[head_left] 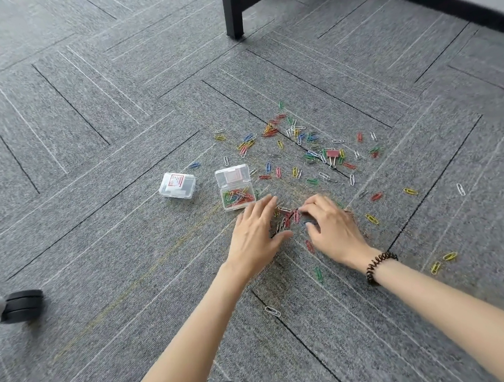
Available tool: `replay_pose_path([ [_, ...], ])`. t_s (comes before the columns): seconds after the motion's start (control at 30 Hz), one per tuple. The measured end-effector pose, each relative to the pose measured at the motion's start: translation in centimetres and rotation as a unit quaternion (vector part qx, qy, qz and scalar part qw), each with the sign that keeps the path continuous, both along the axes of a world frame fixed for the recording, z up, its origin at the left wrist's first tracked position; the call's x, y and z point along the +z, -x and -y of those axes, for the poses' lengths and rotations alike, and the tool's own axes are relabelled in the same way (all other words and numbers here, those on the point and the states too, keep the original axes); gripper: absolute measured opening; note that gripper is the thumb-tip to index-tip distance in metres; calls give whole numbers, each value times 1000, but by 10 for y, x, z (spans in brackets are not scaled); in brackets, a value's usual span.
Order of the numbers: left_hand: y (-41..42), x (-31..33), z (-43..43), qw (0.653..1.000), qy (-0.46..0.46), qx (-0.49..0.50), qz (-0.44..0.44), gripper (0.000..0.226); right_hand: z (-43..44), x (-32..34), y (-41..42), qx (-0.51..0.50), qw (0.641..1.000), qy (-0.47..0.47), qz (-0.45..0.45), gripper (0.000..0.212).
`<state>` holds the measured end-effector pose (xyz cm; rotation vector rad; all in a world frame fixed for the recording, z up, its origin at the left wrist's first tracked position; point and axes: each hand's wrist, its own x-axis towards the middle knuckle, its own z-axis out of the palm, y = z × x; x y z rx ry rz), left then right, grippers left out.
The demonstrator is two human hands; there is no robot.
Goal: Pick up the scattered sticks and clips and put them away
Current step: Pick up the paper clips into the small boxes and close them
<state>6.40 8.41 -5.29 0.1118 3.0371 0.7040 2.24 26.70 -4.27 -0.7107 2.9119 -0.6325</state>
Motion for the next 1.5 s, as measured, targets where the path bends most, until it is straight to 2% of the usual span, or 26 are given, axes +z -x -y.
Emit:
replay_pose_path([
  [0.07,8,4,-6,999,35,-10,5,77,-3,2,-2,-49,998,5,-29,32],
  [0.17,11,4,-9,998,53,-29,-31,55,-9,3,-2,-111,994,3,-20,44],
  [0.27,6,3,-12,996,34,-33,-70,32,-15,2,-7,-71,997,-27,16,47],
  [0.4,0,0,-20,995,36,-31,-87,7,-19,3,-19,-20,1000,-8,18,37],
  [0.57,1,3,-26,997,41,-12,-66,6,-22,3,-29,7,999,-32,9,43],
  [0.83,2,11,-20,999,-12,-2,-41,17,-27,3,-34,-27,999,33,-8,19],
  [0.9,1,9,-17,999,-29,-6,-36,19,-34,3,-34,-58,997,19,-54,28],
  [0.93,0,8,-16,999,-31,-13,-23,27,-37,3,-35,-81,995,5,-65,40],
  [1.0,0,6,-17,999,-10,-52,4,52,-42,1,-39,-112,992,-32,-41,69],
  [1.07,-1,6,-20,995,38,-88,4,65,-43,0,-44,-112,991,-74,-16,80],
  [1.13,-3,5,-24,993,58,-98,-17,60,-41,-2,-45,-102,992,-73,-4,69],
  [1.3,-5,6,-32,993,21,-93,-65,32,-34,1,-48,-99,995,-13,9,30],
  [1.5,-3,7,-36,996,-53,-67,-35,14,-32,3,-48,-103,994,24,37,14],
])
